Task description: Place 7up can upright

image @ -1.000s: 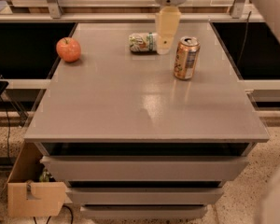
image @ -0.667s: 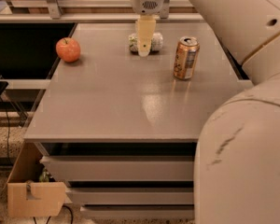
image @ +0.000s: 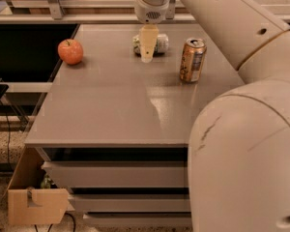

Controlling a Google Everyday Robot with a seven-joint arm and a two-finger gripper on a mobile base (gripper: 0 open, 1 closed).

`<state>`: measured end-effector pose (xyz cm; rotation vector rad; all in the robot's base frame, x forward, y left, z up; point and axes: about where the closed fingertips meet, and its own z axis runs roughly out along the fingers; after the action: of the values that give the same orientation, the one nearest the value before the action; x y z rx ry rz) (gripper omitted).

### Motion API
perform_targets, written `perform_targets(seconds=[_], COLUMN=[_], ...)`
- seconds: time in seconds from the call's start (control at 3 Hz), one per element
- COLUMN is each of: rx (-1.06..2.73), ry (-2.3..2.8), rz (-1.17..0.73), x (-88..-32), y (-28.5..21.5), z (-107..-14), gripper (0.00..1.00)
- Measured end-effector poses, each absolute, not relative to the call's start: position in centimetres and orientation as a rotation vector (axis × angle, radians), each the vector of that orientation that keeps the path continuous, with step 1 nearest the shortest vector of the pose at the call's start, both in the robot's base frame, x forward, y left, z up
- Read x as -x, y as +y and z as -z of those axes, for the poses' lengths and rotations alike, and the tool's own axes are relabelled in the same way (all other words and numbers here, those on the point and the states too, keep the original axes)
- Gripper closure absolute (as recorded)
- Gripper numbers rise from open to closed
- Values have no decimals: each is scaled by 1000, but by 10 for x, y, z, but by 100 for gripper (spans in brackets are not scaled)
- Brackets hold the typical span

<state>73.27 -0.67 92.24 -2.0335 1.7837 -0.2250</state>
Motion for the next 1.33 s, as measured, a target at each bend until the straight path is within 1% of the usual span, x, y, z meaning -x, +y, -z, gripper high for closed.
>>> perform_targets(seconds=[0.67, 1.0, 1.33], rx=[2030, 2026, 2025], ry=[1825, 1869, 1894], rz=[180, 157, 135], x=[-761, -766, -769], y=[-7, -14, -20], z=[-884, -866, -856], gripper=[0, 0, 17])
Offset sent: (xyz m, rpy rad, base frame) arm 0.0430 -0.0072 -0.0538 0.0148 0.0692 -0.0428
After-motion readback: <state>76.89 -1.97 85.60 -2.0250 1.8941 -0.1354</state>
